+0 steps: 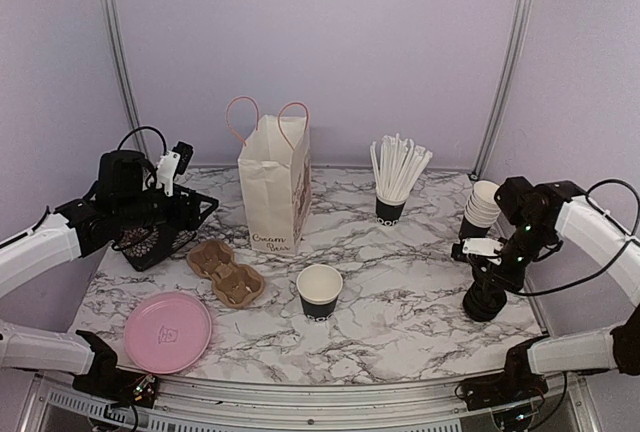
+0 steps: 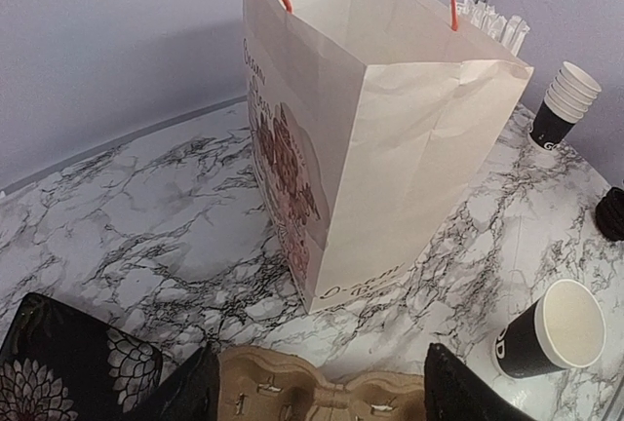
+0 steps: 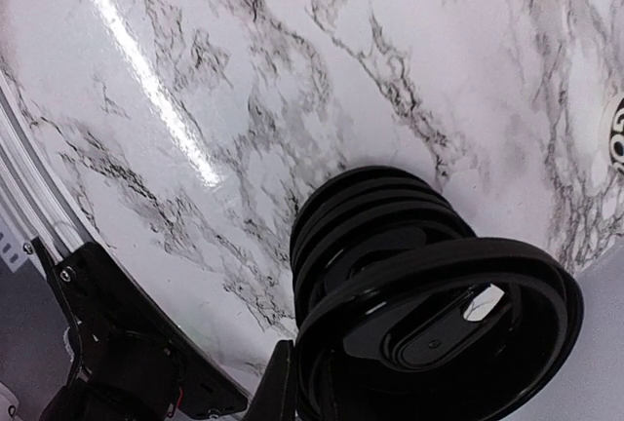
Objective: Pack the takeout coffee
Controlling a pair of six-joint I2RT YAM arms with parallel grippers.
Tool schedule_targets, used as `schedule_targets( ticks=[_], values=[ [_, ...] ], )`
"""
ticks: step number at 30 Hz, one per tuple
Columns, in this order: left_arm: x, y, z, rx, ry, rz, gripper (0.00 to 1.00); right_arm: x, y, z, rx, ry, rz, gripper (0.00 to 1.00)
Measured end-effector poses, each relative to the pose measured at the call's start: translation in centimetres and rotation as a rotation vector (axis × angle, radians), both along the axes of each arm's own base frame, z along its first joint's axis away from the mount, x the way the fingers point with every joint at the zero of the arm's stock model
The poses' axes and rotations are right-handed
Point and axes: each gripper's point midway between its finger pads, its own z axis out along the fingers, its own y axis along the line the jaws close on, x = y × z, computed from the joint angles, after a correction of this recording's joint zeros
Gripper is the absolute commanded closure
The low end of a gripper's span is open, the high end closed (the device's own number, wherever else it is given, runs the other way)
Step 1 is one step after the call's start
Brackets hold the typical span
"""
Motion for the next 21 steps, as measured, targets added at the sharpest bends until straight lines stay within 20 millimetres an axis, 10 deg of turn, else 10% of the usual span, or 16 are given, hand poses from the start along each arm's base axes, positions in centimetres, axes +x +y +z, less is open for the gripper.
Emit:
schedule_targets(
  ticks=[6,13,21],
  values=[
    [-1.5,-3.5,3.0,-0.048,-0.05,-0.128,0.22,2.9,4.6,7.3,0.258,-0.167,0.104,1.0],
    [-8.4,-14.5,9.8,-0.111,-0.32,-0.426,0.15,3.4,11.6,16.4,0.71,-0.327,0.337,1.0],
    [-11.8,-25.2,7.7,-0.161,-0.416,-0.593,0.07,-0.4,15.3,23.6,1.12,-0.387,0.577,1.0]
  ],
)
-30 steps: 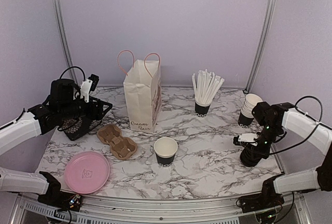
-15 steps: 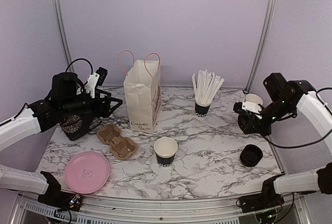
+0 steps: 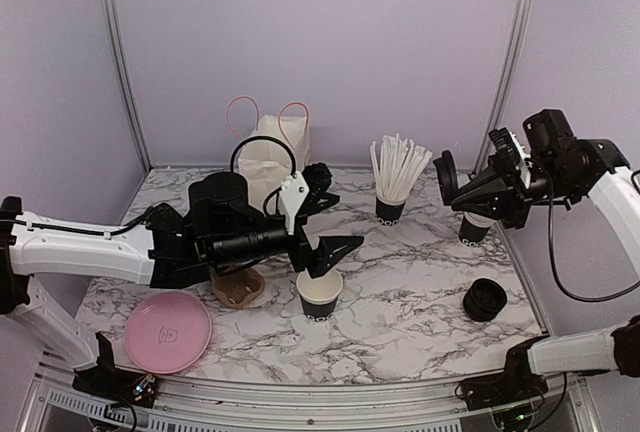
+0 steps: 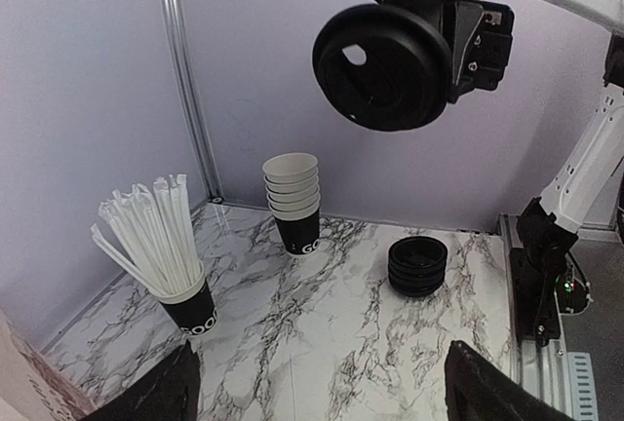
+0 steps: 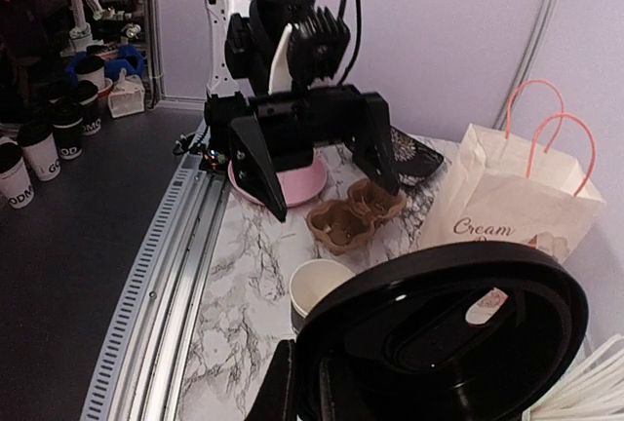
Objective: Pack the takeout coffee
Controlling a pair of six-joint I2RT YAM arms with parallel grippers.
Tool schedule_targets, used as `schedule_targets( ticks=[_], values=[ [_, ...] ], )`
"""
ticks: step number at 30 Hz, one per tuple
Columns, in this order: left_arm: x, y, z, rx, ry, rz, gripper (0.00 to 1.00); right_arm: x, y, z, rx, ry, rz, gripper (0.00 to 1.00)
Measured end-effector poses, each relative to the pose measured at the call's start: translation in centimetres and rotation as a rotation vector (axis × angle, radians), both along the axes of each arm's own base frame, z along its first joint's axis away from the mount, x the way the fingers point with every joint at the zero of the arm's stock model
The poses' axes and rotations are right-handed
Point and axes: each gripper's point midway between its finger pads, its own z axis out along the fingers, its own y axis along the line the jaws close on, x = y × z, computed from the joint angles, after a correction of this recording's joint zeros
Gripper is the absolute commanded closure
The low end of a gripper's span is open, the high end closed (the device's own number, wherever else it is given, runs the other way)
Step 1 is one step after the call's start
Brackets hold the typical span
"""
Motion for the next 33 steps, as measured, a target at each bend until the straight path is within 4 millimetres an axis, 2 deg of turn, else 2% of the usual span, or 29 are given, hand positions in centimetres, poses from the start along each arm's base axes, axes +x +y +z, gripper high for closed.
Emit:
schedule_targets(
  ticks=[3,5,8,14,22,33],
  values=[
    [-0.6,-1.8,-0.8,-0.02,-0.012,-0.037,0.06,-1.8,0.8,1.7,0.082,-0.016,0.08,1.0],
    [-1.1,-3.0,-0.4,-0.047,-0.024,-0.073,0.06,-2.8,1.1,2.4,0.118,-0.01,0.12,1.0],
    [-1.9,-4.7,1.6,-0.113,-0.058,-0.124,0.06,-3.6,1.2,3.0,0.162,0.012,0.158,1.0],
    [-3.2,-7.7,4.9,-0.236,-0.113,-0.206,0.06,-4.0,1.7,2.3,0.183,0.087,0.199,1.0],
    [-3.5,-9.7,5.9,-0.28,-0.129,-0.265,0.07,-4.0,1.8,2.3,0.184,0.11,0.198,1.0],
    [-3.5,-10.8,6.8,-0.307,-0.143,-0.289,0.12,-4.0,1.8,2.1,0.181,0.132,0.194,1.0]
  ],
)
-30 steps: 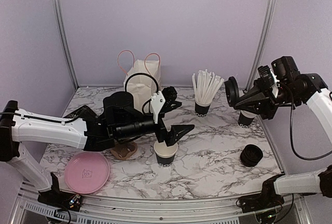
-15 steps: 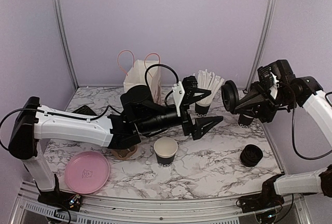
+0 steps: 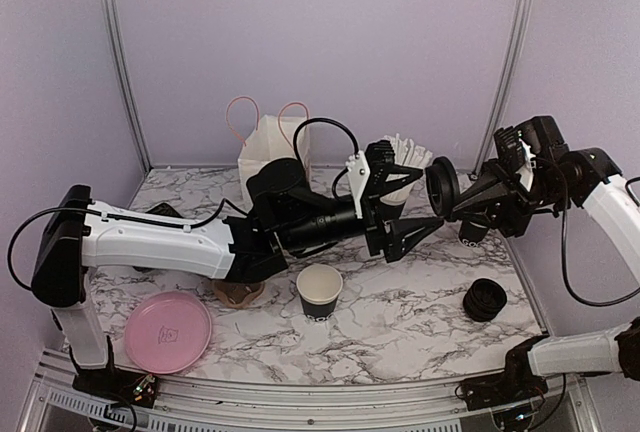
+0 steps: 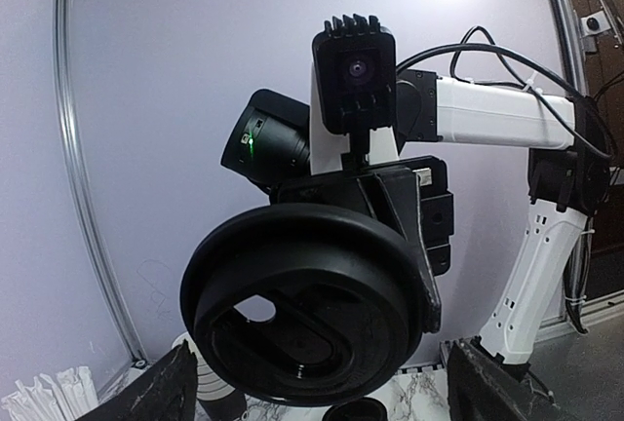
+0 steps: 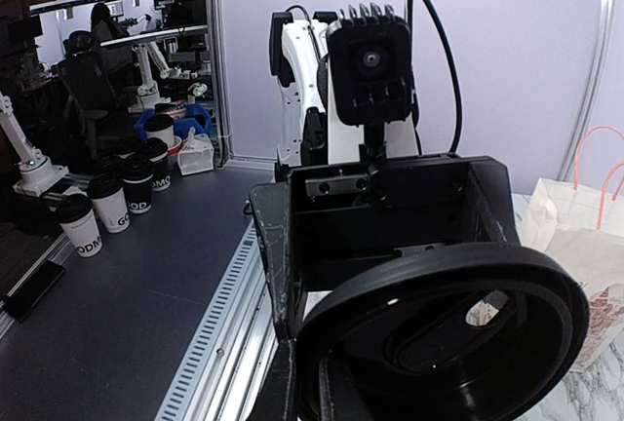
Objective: Pack the takeout coffee
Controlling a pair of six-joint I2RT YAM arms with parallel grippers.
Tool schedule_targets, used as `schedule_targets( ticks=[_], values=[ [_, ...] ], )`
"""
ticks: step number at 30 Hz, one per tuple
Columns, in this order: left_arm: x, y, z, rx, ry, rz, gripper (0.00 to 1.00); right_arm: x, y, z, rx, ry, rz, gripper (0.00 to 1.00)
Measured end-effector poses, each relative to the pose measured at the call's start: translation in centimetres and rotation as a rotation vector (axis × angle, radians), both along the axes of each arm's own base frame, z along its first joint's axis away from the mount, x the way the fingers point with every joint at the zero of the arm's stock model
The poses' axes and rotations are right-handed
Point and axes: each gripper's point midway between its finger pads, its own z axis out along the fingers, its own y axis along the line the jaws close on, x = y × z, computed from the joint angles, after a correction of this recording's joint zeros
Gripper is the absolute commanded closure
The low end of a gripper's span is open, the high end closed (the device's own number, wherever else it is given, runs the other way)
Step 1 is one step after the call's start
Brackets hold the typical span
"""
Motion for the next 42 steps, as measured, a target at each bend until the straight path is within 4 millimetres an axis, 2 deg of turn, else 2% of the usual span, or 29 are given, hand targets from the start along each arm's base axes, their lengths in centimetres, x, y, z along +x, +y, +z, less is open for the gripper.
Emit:
schedule_targets(
  ticks=[7,19,23,25,27,32,36,38,42],
  values=[
    [0.4,-0.9,-0.4,0.003,0.003,0.003,0.17,0.0,0.0,0.0,-0.003,0.01,-0.001,1.0],
    [0.7,-1.0,-0.2,0.0,0.01,0.003,0.31,0.1,0.1,-0.3,-0.008,0.019,-0.001,1.0],
    [0.8,-1.1,-0.3,0.001,0.016,0.004,0.32,0.2,0.1,-0.3,-0.013,0.026,-0.006,0.7],
    [0.8,-1.1,-0.3,0.003,0.016,0.005,0.32,0.4,0.1,-0.5,-0.028,0.036,-0.02,0.6],
    [1.0,-1.1,-0.6,0.014,0.025,0.02,0.32,1.0,0.2,-1.0,-0.062,0.039,-0.05,0.56],
    [2.2,-0.1,-2.8,0.153,0.071,0.103,0.32,2.6,-0.3,-2.0,-0.154,0.0,-0.164,0.49],
    [2.9,2.1,-4.7,0.335,0.124,0.182,0.33,3.6,-0.8,-2.8,-0.17,-0.04,-0.245,0.47],
    [3.1,3.2,-5.6,0.427,0.148,0.215,0.35,4.5,-1.0,-4.5,-0.191,-0.04,-0.302,0.47],
    [4.0,5.5,-9.1,0.624,0.209,0.297,0.35,7.4,-1.3,-8.6,-0.252,-0.013,-0.419,0.46]
  ],
)
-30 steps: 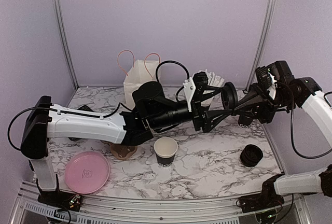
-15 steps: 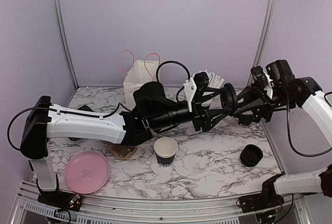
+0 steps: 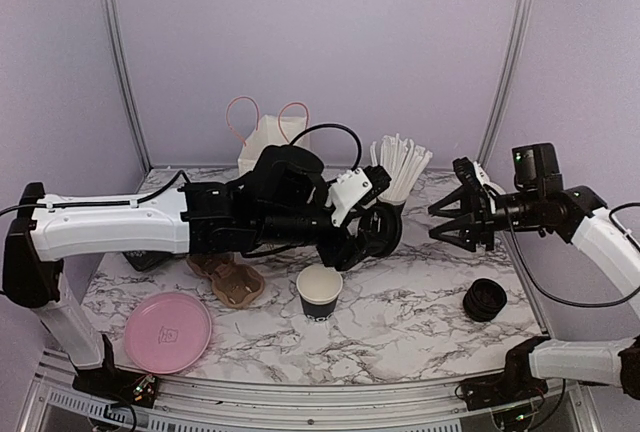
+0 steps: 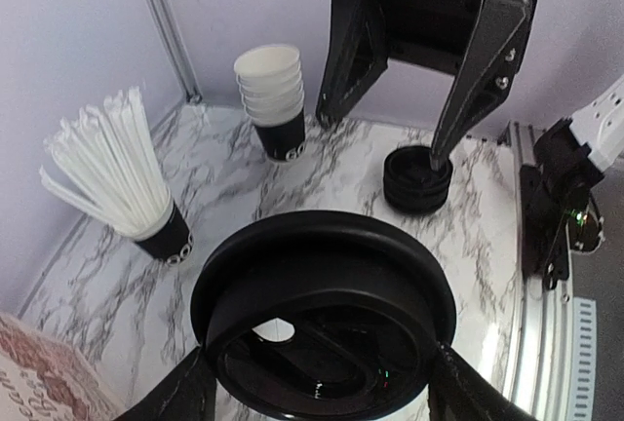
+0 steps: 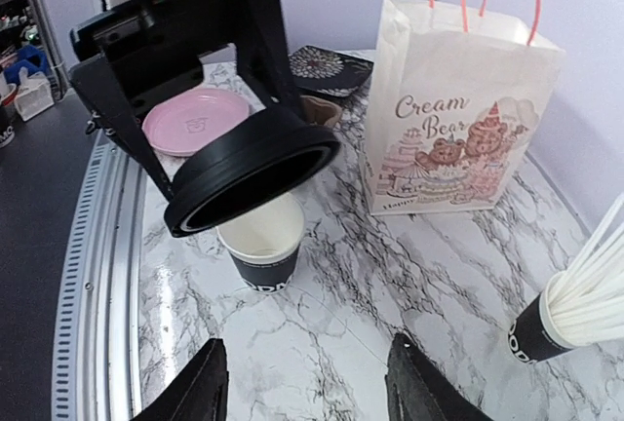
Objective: Pack the takeout coffee
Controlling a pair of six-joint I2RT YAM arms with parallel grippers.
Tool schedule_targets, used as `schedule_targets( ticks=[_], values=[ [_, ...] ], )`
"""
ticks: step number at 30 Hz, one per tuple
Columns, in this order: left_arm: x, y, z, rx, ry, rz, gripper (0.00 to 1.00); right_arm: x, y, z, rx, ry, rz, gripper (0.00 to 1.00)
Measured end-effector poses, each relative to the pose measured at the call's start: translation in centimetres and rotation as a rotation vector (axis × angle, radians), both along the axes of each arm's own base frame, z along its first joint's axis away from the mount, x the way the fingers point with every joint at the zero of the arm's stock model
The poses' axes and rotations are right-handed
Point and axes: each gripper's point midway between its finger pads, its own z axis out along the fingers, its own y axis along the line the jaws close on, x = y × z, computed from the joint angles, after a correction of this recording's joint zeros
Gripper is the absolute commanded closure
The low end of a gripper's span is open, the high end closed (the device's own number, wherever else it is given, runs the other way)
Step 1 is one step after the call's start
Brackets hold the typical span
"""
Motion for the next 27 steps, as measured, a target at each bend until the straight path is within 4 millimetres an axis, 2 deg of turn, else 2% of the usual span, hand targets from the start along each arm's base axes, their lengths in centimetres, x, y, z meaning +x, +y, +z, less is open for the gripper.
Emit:
schedule_targets(
  ticks=[3,5,10,14,19,27],
  values=[
    [0.8,2.2,-3.6,0.172,0.072,0.071,0.35,1.8,-0.1,-3.1,-0.032,0.029,-0.06,0.46],
    [1.5,3.6,-5.1,0.259,0.109,0.118,0.35,2.4,-0.2,-5.1,-0.042,0.052,-0.081,0.46],
    [3.5,6.4,-6.1,0.398,0.163,0.216,0.33,2.7,-0.4,-8.4,-0.055,0.086,-0.112,0.42],
    [4.3,8.0,-6.8,0.473,0.207,0.253,0.33,2.5,-0.6,-8.9,-0.045,0.057,-0.126,0.4],
    [4.8,8.8,-8.5,0.559,0.264,0.267,0.33,2.3,-0.7,-9.3,-0.035,0.034,-0.126,0.4],
    [3.4,9.5,-12.3,0.691,0.363,0.225,0.33,2.6,-0.6,-10.0,-0.041,0.043,-0.124,0.4]
  ],
)
